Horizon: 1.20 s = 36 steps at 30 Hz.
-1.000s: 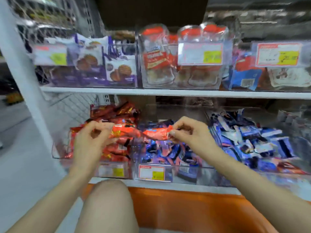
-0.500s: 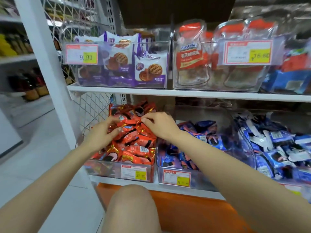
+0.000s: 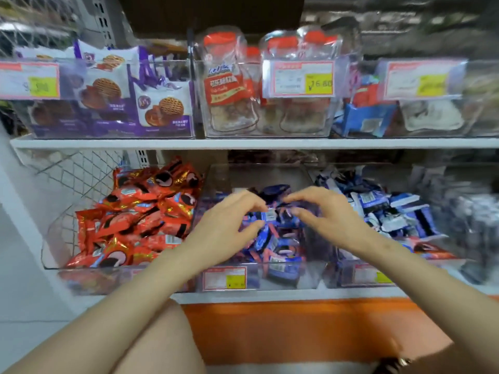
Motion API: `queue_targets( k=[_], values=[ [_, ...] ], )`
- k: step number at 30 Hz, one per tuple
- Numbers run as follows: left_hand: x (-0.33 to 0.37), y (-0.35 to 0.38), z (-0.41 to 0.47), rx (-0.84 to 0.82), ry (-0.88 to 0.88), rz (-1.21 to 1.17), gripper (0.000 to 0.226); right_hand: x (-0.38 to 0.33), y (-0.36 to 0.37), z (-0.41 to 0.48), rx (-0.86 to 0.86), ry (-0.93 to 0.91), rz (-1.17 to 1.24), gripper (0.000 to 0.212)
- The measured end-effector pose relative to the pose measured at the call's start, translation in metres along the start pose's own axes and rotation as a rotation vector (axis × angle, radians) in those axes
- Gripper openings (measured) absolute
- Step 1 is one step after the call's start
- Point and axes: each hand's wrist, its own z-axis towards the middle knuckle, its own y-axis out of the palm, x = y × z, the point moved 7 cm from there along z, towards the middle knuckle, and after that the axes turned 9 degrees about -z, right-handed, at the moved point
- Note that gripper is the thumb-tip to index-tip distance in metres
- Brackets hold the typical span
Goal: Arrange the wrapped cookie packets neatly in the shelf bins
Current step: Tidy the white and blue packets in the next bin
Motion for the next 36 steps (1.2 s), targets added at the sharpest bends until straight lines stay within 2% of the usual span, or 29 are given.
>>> queue_targets(
  k=[4,7,12,16,19,21,24,26,31,36],
  values=[
    [0.043,0.055,0.041,-0.132,0.160,0.036,0.029,0.065,-0.044,-0.039,0.143,0.220,0.097,0.024],
    [0.067,0.092,0.068,-0.213,0.240,0.067,0.023,0.103,-0.074,-0.062,0.263,0.345,0.073,0.020],
    [0.089,0.151,0.111,-0.376,0.273,0.106,0.025,0.158,-0.100,-0.099,0.292,0.454,-0.045,0.018],
    [0.107,0.202,0.145,-0.536,0.368,0.196,0.038,0.192,-0.116,-0.129,0.359,0.570,-0.061,0.016],
    [0.118,0.239,0.153,-0.660,0.526,0.292,0.053,0.207,-0.123,-0.139,0.394,0.616,-0.057,0.016],
    [0.121,0.258,0.153,-0.706,0.627,0.421,0.053,0.211,-0.125,-0.141,0.388,0.619,-0.067,0.016],
    [0.120,0.265,0.155,-0.639,0.733,0.555,0.050,0.215,-0.123,-0.142,0.345,0.612,-0.117,0.014],
    [0.115,0.258,0.160,-0.592,0.735,0.589,0.048,0.215,-0.122,-0.143,0.323,0.612,-0.122,0.013],
    [0.092,0.228,0.183,-0.476,0.577,0.616,0.045,0.211,-0.123,-0.143,0.312,0.601,-0.117,0.013],
    [0.090,0.224,0.187,-0.462,0.472,0.566,0.043,0.208,-0.123,-0.141,0.308,0.606,-0.074,0.015]
  ],
)
